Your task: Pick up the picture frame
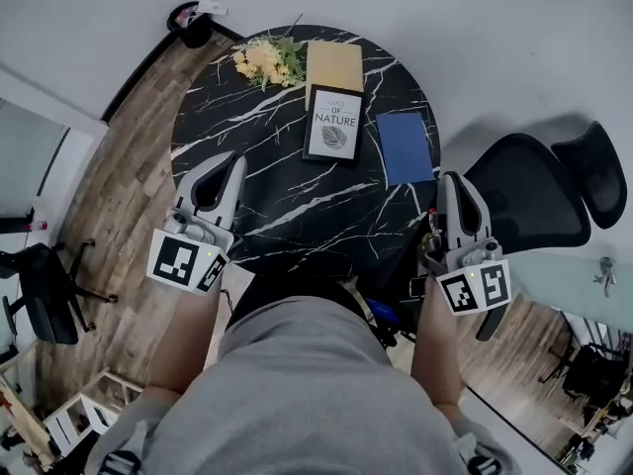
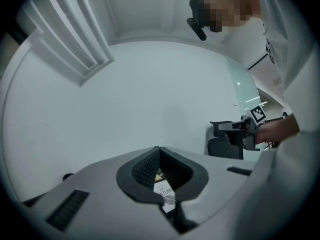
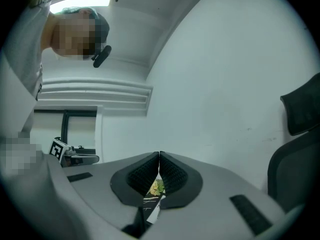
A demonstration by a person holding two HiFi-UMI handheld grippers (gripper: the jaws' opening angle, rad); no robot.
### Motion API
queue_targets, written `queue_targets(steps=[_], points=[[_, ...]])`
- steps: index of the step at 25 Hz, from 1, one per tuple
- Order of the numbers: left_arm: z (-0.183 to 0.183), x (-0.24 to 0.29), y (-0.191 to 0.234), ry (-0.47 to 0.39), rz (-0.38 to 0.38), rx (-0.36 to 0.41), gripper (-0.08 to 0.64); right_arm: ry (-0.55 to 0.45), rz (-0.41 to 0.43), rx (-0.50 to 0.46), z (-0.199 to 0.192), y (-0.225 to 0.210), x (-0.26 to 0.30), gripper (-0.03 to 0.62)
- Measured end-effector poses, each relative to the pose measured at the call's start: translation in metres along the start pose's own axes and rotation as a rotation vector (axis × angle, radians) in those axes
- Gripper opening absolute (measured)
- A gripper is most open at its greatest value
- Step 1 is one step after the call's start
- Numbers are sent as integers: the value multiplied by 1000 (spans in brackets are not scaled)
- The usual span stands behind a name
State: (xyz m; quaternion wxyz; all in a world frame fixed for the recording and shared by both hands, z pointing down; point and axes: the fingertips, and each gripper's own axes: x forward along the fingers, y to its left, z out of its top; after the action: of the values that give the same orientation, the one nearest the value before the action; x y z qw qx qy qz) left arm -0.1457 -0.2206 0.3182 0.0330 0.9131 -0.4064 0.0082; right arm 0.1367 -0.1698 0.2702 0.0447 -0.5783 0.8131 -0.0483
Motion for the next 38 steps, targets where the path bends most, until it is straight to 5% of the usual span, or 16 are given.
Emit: queue_targets(steps=[12, 38], points=[[-12, 2, 12, 32, -5, -13, 6, 29, -34, 21, -11, -4, 1, 26], [-28, 30, -3, 60, 99, -32, 6, 80, 76, 63, -31, -56, 40, 26]])
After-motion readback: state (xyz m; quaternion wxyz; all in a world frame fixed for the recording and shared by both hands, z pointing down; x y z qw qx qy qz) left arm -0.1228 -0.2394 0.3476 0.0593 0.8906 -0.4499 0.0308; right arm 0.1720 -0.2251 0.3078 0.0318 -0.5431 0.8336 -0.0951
